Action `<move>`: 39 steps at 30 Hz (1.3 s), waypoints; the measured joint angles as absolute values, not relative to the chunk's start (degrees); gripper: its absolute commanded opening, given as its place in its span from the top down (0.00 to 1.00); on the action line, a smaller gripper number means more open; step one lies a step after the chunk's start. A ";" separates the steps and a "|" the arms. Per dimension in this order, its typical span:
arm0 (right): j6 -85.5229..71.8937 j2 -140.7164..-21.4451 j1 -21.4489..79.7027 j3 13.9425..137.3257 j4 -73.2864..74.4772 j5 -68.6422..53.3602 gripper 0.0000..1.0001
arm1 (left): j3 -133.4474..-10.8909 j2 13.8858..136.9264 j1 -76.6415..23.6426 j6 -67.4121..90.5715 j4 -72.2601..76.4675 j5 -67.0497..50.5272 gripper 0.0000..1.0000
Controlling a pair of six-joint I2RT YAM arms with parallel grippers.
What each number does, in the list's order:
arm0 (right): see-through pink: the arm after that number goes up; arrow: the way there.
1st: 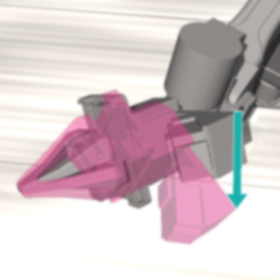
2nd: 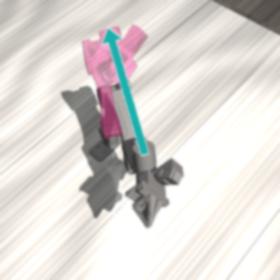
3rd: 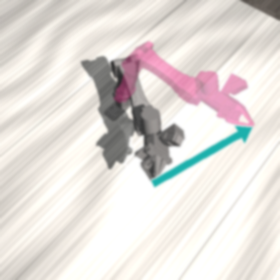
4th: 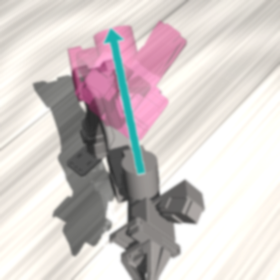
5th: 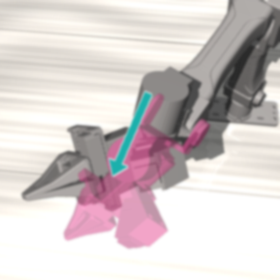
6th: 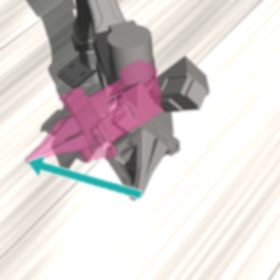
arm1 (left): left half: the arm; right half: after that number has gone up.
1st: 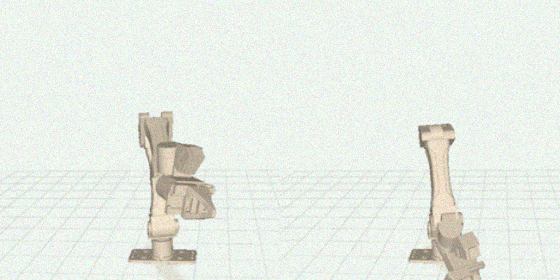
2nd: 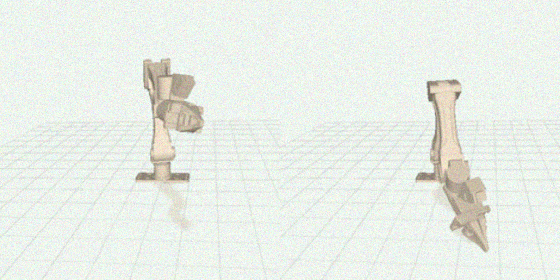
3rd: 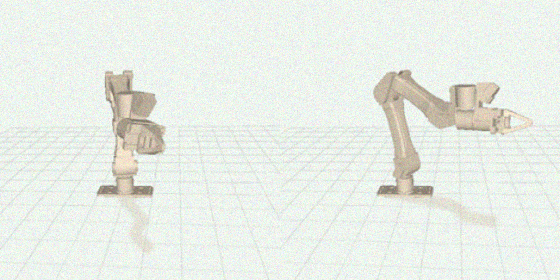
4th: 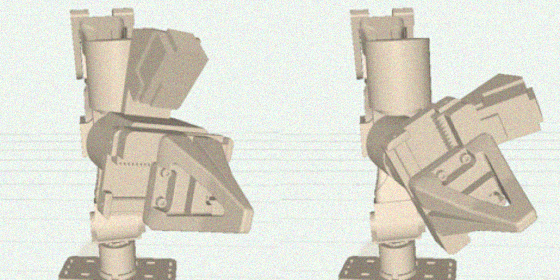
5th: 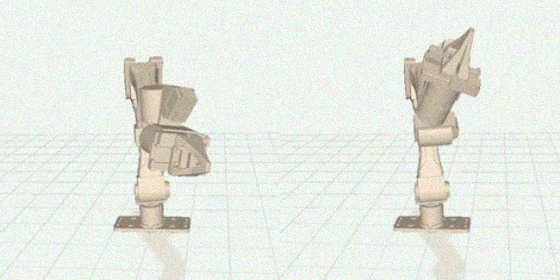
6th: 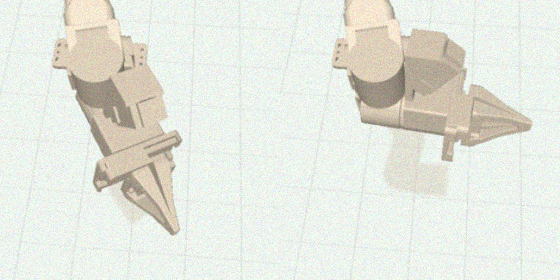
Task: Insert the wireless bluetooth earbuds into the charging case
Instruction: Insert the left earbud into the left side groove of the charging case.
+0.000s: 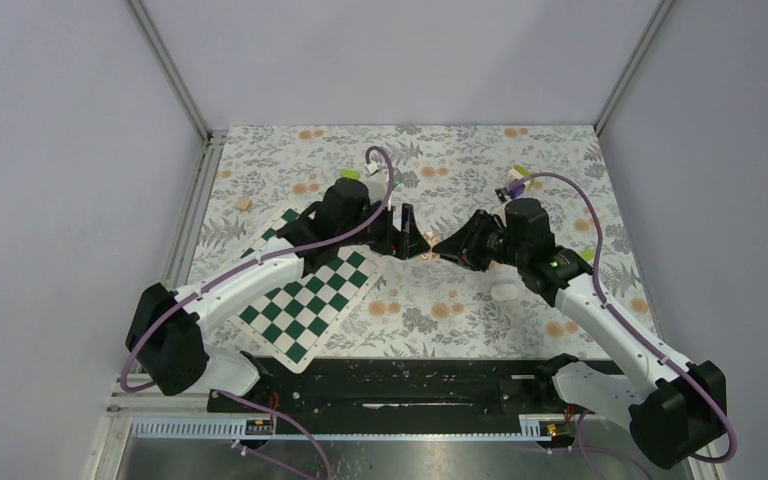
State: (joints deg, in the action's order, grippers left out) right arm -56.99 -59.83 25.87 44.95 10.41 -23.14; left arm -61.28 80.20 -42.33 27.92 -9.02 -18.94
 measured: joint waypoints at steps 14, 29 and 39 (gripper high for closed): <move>-55.31 -59.83 25.87 46.81 12.10 -22.96 1.00 | -70.54 80.55 -41.58 27.97 -11.68 -22.35 0.47; -52.49 -59.94 25.82 49.17 16.05 -21.96 1.00 | -74.54 86.02 -41.39 28.08 -13.28 -28.23 0.40; -52.45 -60.20 25.82 49.17 16.05 -21.96 1.00 | -74.50 86.02 -41.39 28.62 -12.34 -30.85 0.42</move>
